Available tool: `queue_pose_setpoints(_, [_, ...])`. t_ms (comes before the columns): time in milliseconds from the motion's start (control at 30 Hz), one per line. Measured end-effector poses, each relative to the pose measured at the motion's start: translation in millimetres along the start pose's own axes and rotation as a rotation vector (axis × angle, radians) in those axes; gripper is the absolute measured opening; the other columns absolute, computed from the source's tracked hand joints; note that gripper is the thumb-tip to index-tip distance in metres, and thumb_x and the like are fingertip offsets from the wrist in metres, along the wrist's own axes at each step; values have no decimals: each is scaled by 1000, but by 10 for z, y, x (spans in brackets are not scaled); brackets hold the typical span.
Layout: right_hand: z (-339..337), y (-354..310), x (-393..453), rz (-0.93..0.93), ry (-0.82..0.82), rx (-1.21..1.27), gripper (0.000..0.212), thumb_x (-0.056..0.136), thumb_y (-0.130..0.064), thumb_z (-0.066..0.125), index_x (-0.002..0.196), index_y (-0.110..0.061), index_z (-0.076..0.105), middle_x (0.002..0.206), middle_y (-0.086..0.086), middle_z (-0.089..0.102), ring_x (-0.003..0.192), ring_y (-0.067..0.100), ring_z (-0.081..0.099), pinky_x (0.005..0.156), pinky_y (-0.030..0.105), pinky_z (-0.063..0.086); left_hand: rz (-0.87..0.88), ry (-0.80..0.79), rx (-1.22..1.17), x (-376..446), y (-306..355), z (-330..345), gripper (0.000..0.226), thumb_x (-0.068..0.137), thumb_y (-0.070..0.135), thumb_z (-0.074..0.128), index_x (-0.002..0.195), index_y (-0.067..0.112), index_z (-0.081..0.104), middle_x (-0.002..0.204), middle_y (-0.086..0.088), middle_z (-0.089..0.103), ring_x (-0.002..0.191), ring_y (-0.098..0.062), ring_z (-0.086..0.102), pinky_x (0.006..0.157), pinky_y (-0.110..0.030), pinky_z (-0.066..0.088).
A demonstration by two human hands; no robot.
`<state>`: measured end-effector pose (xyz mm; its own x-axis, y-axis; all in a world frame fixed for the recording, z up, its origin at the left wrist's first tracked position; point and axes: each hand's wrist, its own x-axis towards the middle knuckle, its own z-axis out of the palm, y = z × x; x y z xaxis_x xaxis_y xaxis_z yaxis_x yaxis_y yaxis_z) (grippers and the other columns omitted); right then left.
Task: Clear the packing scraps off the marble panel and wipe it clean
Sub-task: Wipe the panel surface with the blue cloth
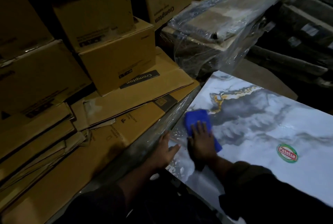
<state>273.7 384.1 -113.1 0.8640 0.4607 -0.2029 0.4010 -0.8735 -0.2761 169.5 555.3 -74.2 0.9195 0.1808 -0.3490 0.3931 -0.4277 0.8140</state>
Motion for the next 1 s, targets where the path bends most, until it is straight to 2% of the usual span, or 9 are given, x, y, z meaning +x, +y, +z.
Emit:
queue_pose_setpoints(100, [336,-323,-359,-379,19,-99,54,100,-40,41,150,-19,48,161,9,37,153,27,20,116,57,32,69,122,76,111,-6,-80,74,100,47,57,160,16,27,166,-1,23,154,-17,21,126,-36,18])
queue_pose_setpoints(233, [310,75,-567,-641,22,-228,49,105,-41,42,153,-29,43,164,0,31,153,23,25,120,44,19,59,26,110,174,-21,-161,70,103,44,54,160,16,26,167,-2,24,153,-18,25,123,-29,20])
queue_pose_setpoints(300, [215,367,-590,-506,52,-260,49,107,-46,31,154,-33,38,164,-1,30,151,23,31,118,43,23,79,-88,151,161,-61,-189,77,100,57,49,161,19,24,168,-1,25,153,-18,26,125,-34,23])
queue_pose_setpoints(467, [76,424,-495,393,182,-7,73,95,-50,17,158,-17,33,166,12,26,154,32,21,119,55,23,64,-242,146,88,-121,-287,77,100,64,41,163,25,19,169,6,19,154,-14,22,117,-25,18])
queue_pose_setpoints(600, [453,-469,-517,229,217,17,64,90,-42,39,142,-9,56,150,20,50,142,39,44,103,62,45,106,-230,72,65,-87,-354,74,105,51,42,164,21,10,170,6,7,156,-12,8,115,-21,8])
queue_pose_setpoints(700, [729,-993,-752,-103,108,-56,63,90,-40,45,148,-15,49,158,12,42,151,27,24,113,54,27,134,-208,85,73,-145,-408,75,105,48,44,164,19,6,171,4,-1,157,-10,1,116,-19,2])
queue_pose_setpoints(800, [622,-755,-918,-228,87,-161,63,90,-36,46,152,-22,44,160,3,40,150,24,31,116,46,19,172,-238,147,17,-233,-430,75,105,46,47,163,17,10,172,1,3,157,-12,4,116,-17,3])
queue_pose_setpoints(867, [548,-355,-1055,-104,125,-206,62,90,-34,47,152,-27,40,159,1,39,145,27,42,112,43,26,201,-273,168,-45,-246,-411,76,104,46,49,163,15,12,171,-2,7,156,-14,8,117,-19,6])
queue_pose_setpoints(1000, [484,157,-1365,565,281,-26,58,91,-26,52,147,-13,49,156,15,41,138,42,48,105,59,41,248,-329,219,-88,-277,-380,78,103,49,50,163,14,15,171,-2,11,156,-15,12,116,-19,10])
